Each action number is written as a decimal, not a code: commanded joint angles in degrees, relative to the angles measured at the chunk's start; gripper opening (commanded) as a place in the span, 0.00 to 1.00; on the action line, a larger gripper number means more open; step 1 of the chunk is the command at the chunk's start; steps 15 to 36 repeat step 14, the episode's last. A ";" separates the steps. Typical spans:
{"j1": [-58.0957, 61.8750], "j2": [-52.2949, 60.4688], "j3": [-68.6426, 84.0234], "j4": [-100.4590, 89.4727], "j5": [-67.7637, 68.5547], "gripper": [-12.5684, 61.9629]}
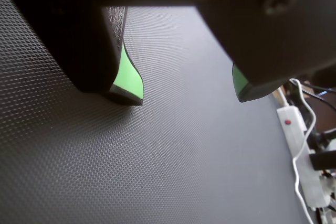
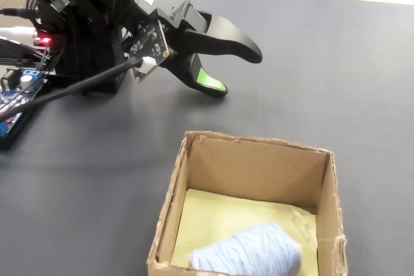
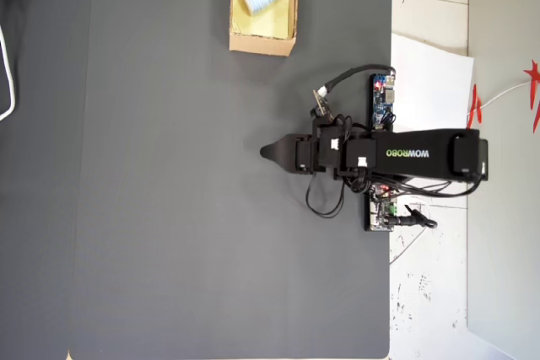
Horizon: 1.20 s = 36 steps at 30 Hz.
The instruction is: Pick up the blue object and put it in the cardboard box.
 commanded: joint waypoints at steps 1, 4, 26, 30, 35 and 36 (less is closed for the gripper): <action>0.62 4.75 2.02 3.08 1.41 0.63; 0.53 4.83 2.02 2.99 1.41 0.63; 0.35 4.83 2.02 2.99 1.41 0.62; 0.35 4.83 2.02 2.99 1.41 0.62; 0.35 4.83 2.02 2.99 1.41 0.62; 0.35 4.83 2.02 2.99 1.41 0.62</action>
